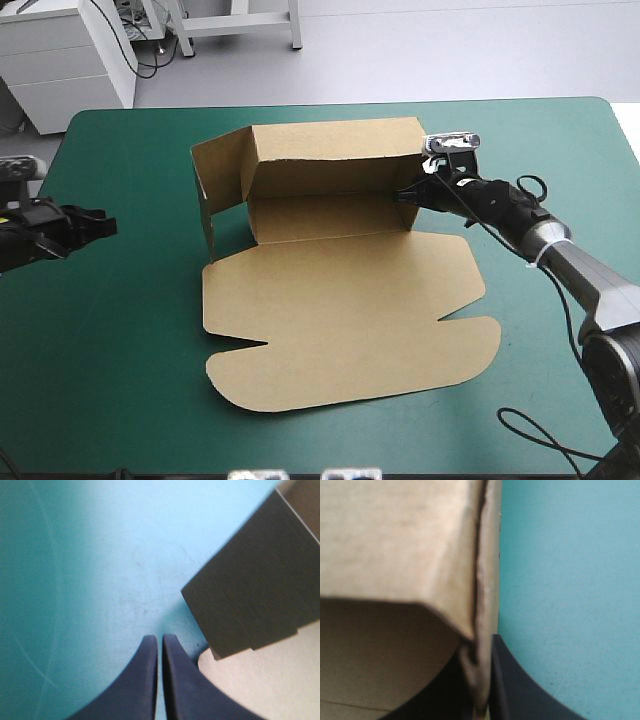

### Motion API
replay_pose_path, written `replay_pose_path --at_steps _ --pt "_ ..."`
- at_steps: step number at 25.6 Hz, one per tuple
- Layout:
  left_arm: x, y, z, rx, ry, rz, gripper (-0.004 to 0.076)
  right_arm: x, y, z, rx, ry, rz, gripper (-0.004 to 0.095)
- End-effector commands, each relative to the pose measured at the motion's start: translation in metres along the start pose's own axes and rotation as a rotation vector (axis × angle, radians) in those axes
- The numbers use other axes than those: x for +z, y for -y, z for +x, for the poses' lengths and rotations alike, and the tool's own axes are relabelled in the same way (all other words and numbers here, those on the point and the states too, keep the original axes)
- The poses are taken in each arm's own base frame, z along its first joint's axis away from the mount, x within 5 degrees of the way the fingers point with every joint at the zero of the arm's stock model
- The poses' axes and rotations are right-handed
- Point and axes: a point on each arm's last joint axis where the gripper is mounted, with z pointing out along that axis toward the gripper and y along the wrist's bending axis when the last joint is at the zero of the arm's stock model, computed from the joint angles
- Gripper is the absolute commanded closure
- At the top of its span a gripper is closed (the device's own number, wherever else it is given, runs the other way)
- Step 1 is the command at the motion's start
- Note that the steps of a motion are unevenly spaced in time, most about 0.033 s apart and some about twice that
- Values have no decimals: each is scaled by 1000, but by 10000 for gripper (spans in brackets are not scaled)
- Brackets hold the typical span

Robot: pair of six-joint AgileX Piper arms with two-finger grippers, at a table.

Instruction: Fold the box

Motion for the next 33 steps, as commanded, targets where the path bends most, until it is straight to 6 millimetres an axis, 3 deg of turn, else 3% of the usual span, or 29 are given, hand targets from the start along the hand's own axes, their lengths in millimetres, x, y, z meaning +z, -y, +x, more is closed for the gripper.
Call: replay_pose_path --at_steps 1,7,12,15,17,20,24,29,33 --pt "-2 -14 4 -148 146 -4 712 -15 -3 -10 -14 7 -23 925" --pt "13 -14 17 -134 115 -26 712 -29 -7 -32 -41 -113 -13 923" --pt "15 -14 16 -125 119 -29 712 -75 -18 -77 -68 -217 9 923" --pt "21 -10 16 -118 101 -4 712 -108 -19 -89 -36 -377 73 915" --pt "24 -10 16 -114 93 4 712 -122 -21 -95 -12 -375 97 915" --pt "26 -8 17 -107 82 11 712 -132 -29 -97 13 -350 80 915" --pt "28 -8 18 -115 70 28 712 -132 -41 -95 51 -357 64 905" --pt "33 -3 18 -96 55 44 712 -126 -51 -80 79 -413 50 905" --pt "35 2 17 -57 51 49 712 -133 -51 -66 99 -444 61 905"
